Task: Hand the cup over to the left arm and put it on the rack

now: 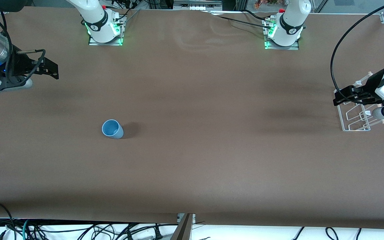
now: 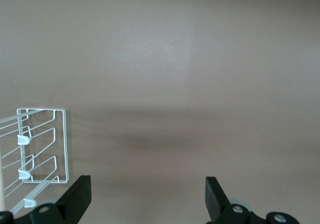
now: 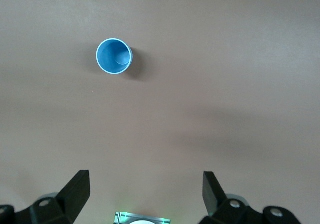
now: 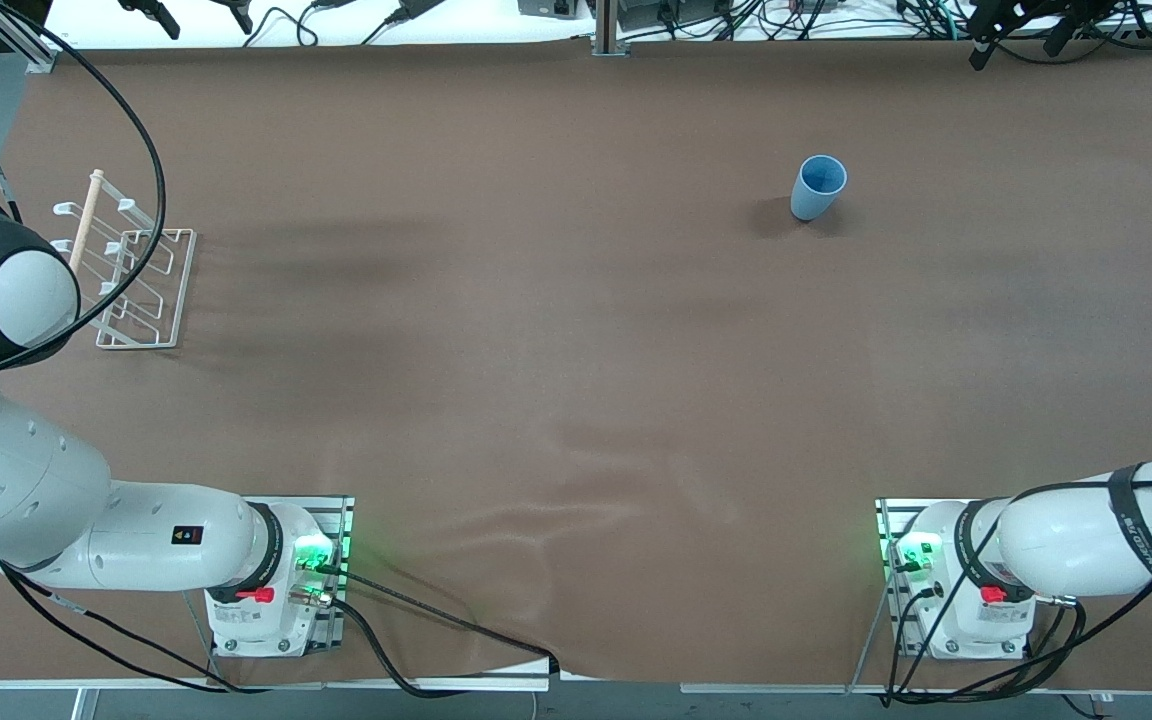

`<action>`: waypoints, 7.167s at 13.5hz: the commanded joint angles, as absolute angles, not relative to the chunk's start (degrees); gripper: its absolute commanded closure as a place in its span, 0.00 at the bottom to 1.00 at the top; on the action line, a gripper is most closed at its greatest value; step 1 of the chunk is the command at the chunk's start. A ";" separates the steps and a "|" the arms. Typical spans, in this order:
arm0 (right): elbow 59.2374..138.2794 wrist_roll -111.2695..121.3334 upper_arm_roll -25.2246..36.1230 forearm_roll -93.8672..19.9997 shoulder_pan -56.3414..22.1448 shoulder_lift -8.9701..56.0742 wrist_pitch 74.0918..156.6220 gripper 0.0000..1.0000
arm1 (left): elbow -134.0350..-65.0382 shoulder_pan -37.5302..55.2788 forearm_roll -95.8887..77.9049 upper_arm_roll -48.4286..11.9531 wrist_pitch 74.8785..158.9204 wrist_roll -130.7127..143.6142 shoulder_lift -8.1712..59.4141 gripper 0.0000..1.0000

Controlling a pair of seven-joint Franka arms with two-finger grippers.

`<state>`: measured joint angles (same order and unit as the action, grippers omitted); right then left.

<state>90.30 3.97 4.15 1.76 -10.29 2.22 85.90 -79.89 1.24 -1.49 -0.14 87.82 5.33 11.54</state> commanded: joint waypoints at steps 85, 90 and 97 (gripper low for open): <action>68.56 -77.17 -16.35 -58.01 -24.00 36.12 112.41 1.00 | -96.24 1.23 -24.08 -24.25 103.97 -60.57 7.83 0.00; 68.12 -76.99 -16.26 -58.01 -23.99 36.21 112.41 1.00 | -101.41 1.58 -23.91 -26.63 116.87 -58.27 8.96 0.00; 68.03 -77.08 -16.26 -58.01 -23.99 36.21 112.41 1.00 | -100.73 2.81 -23.99 -27.07 120.67 -56.17 11.07 0.42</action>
<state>70.28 -76.31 -15.65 -57.06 -23.59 35.31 112.21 -101.00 2.18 -22.70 -26.54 119.52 -57.63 10.78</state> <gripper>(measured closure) 0.952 0.172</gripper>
